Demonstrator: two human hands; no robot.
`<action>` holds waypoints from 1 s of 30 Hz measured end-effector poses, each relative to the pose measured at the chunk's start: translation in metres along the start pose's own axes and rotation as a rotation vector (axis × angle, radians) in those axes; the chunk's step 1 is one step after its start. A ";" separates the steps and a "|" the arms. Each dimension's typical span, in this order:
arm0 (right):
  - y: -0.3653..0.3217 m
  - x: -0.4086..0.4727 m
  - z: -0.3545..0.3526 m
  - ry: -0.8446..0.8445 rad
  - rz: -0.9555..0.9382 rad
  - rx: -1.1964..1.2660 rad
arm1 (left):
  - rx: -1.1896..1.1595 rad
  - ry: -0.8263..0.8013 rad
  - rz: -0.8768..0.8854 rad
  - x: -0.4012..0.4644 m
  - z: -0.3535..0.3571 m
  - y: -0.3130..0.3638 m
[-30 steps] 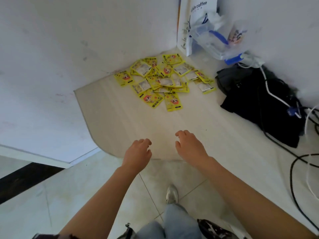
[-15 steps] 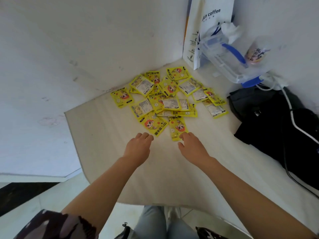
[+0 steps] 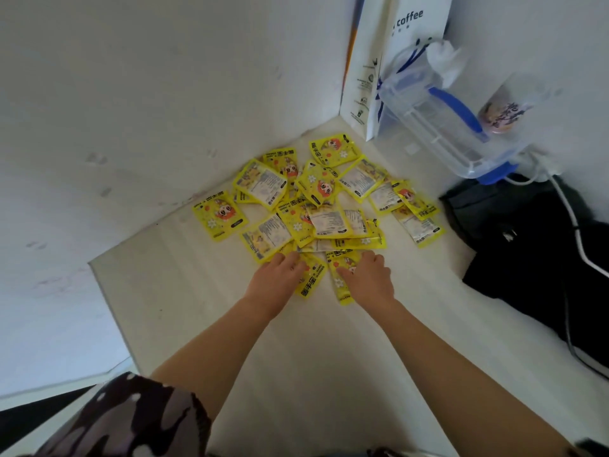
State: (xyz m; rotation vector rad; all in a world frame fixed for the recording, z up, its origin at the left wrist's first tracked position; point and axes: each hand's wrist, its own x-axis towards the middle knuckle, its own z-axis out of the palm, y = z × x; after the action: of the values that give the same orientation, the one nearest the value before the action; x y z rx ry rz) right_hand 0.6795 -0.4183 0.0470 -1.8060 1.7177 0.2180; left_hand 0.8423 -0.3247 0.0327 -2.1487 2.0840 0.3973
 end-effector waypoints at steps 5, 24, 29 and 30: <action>-0.009 0.002 0.011 0.037 0.061 -0.110 | -0.002 -0.004 -0.007 -0.003 0.007 0.004; 0.025 -0.009 0.009 -0.186 -0.110 -0.151 | 0.015 -0.121 -0.056 0.002 0.003 0.009; 0.015 -0.006 -0.004 -0.225 -0.214 -0.030 | -0.099 -0.238 -0.172 -0.003 0.003 0.005; 0.010 -0.005 -0.008 -0.218 -0.230 0.011 | -0.120 -0.262 -0.196 -0.004 0.003 0.004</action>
State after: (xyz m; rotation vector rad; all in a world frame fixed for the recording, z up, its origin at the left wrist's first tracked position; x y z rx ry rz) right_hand 0.6671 -0.4174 0.0527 -1.8788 1.3474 0.2956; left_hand 0.8376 -0.3202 0.0316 -2.2004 1.7341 0.7517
